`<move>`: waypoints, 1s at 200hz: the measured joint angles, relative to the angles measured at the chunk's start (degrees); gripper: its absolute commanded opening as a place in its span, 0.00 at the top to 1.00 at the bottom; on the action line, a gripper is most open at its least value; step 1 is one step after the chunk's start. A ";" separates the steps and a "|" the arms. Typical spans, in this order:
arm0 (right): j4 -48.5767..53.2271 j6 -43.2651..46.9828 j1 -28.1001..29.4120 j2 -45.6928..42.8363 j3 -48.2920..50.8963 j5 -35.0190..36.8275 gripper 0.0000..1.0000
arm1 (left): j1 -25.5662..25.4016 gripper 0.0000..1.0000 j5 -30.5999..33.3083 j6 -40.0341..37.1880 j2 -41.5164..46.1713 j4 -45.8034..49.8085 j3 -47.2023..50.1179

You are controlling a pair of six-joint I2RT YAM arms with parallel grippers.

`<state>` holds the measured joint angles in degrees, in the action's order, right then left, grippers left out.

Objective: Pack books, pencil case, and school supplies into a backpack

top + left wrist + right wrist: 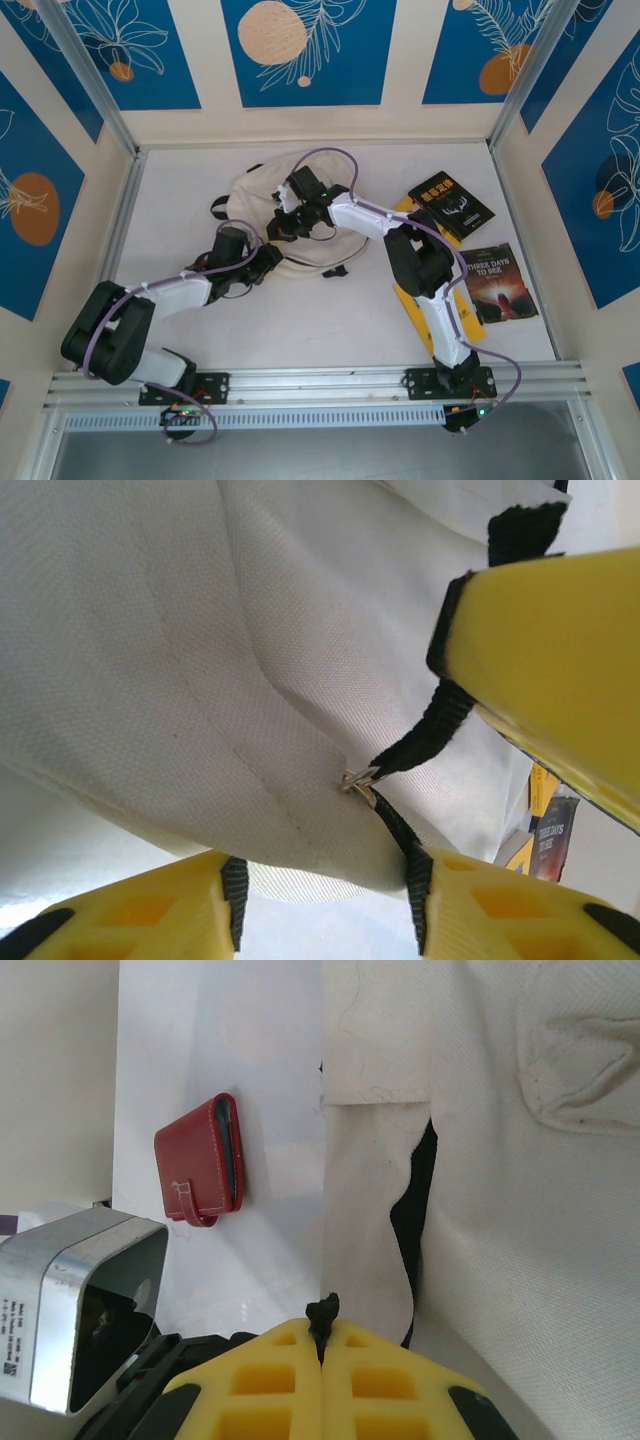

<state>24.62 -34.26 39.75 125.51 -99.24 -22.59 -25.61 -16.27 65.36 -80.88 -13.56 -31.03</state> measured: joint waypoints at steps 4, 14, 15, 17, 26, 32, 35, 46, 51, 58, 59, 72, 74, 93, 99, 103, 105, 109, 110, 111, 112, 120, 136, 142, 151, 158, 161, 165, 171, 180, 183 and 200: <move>0.00 -0.02 0.00 0.00 0.00 0.00 1.00 | 0.00 0.62 0.15 0.33 0.00 -0.11 0.00; 0.00 -0.02 0.00 0.00 0.00 0.04 1.00 | 0.00 0.64 0.28 0.22 0.00 -0.42 0.00; 0.00 -0.02 0.00 0.00 0.00 0.04 1.00 | 0.00 0.65 0.28 0.26 0.02 -0.39 0.00; 0.02 -0.02 0.00 0.00 0.00 0.07 1.00 | 0.00 0.65 0.35 0.35 0.00 -0.39 0.00; 0.09 -0.02 0.00 0.04 -0.02 0.11 1.00 | 0.00 0.67 0.42 0.20 0.02 -0.39 0.00; 0.15 -0.04 0.00 0.13 -0.09 0.24 1.00 | 0.00 0.67 0.44 0.24 0.02 -0.37 0.00; 0.20 -0.04 0.00 0.20 -0.13 0.31 1.00 | 0.00 0.68 0.46 0.22 0.02 -0.37 0.00; 0.44 -0.22 0.00 0.46 -0.42 0.74 1.00 | 0.00 0.69 0.46 0.17 0.09 -0.17 0.00; 0.50 -0.22 0.00 0.61 -0.55 0.94 1.00 | 0.00 0.70 0.46 0.15 0.15 -0.09 0.02; 0.74 -0.26 -0.02 0.90 -0.92 1.33 1.00 | 0.00 0.71 0.46 0.13 0.31 0.11 0.02; 0.74 -0.26 -0.02 0.94 -0.94 1.36 1.00 | 0.00 0.71 0.46 0.09 0.35 0.20 0.02; 0.92 -0.46 -0.02 1.44 -1.36 1.88 1.00 | 0.00 0.74 0.72 0.09 0.92 0.96 0.02; 1.01 -0.50 -0.02 1.49 -1.38 2.01 1.00 | 0.00 0.74 0.81 0.09 1.01 1.01 0.02; 1.57 -0.74 -0.07 1.92 -1.64 2.89 1.00 | 0.00 0.79 1.51 -0.09 2.10 2.34 0.02; 1.62 -0.87 -0.09 2.03 -1.64 3.04 1.00 | 0.00 0.81 1.77 -0.17 2.40 2.67 0.04; 1.68 -0.90 -0.13 2.10 -1.64 3.10 1.00 | 0.00 0.82 1.86 -0.37 2.58 2.91 0.04; 1.70 -0.90 -0.13 2.12 -1.64 3.13 1.00 | 0.00 0.83 1.99 -0.37 2.67 3.02 0.04; 1.77 -0.92 -0.13 2.14 -1.64 3.13 1.00 | 0.00 0.84 2.14 -0.70 2.78 3.21 0.04; 1.77 -0.92 -0.13 2.14 -1.64 3.15 1.00 | 0.00 0.85 2.21 -0.70 2.84 3.32 0.04; 1.79 -0.94 -0.13 2.14 -1.64 3.15 1.00 | 0.00 0.85 2.25 -0.63 2.86 3.37 0.04; 1.79 -0.96 -0.13 2.16 -1.64 3.15 1.00 | 0.00 0.85 2.34 -0.66 2.89 3.41 0.04; 1.88 -1.14 -0.13 2.19 -1.64 3.13 1.00 | 0.00 0.90 2.60 -1.14 2.99 3.78 0.07; 1.99 -1.29 -0.11 2.19 -1.66 3.10 1.00 | 0.02 0.95 3.04 -1.42 2.99 4.28 0.22; 2.01 -1.29 -0.11 2.19 -1.68 3.10 1.00 | 0.02 0.97 3.06 -1.60 2.99 4.46 0.24; 2.05 -1.29 -0.11 2.19 -1.68 3.10 1.00 | 0.02 0.99 3.17 -1.66 2.99 4.61 0.24; 2.05 -1.29 -0.11 2.19 -1.68 3.10 1.00 | 0.02 1.00 3.26 -1.95 2.99 4.63 0.24; 2.08 -1.29 -0.11 2.19 -1.68 3.10 1.00 | 0.02 1.00 3.26 -1.92 2.99 4.66 0.24; 2.10 -1.29 -0.11 2.19 -1.70 3.13 1.00 | 0.04 1.00 3.28 -2.08 2.99 4.68 0.24; 2.21 -1.29 -0.11 2.21 -1.77 3.13 1.00 | 0.04 1.00 3.28 -2.16 2.99 4.72 0.24; 2.40 -1.29 -0.11 2.27 -2.01 3.13 1.00 | 0.04 1.00 3.26 -2.38 2.99 4.81 0.24; 2.40 -1.29 -0.11 2.29 -2.08 3.13 1.00 | 0.04 1.00 3.28 -2.43 2.99 4.83 0.24; 2.84 -1.33 -0.07 2.75 -3.17 3.13 1.00 | 0.04 1.00 3.28 -2.58 3.02 4.81 0.24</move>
<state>27.46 -35.59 39.68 128.27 -102.41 -19.46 -25.56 -12.99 62.78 -77.87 -8.75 -30.79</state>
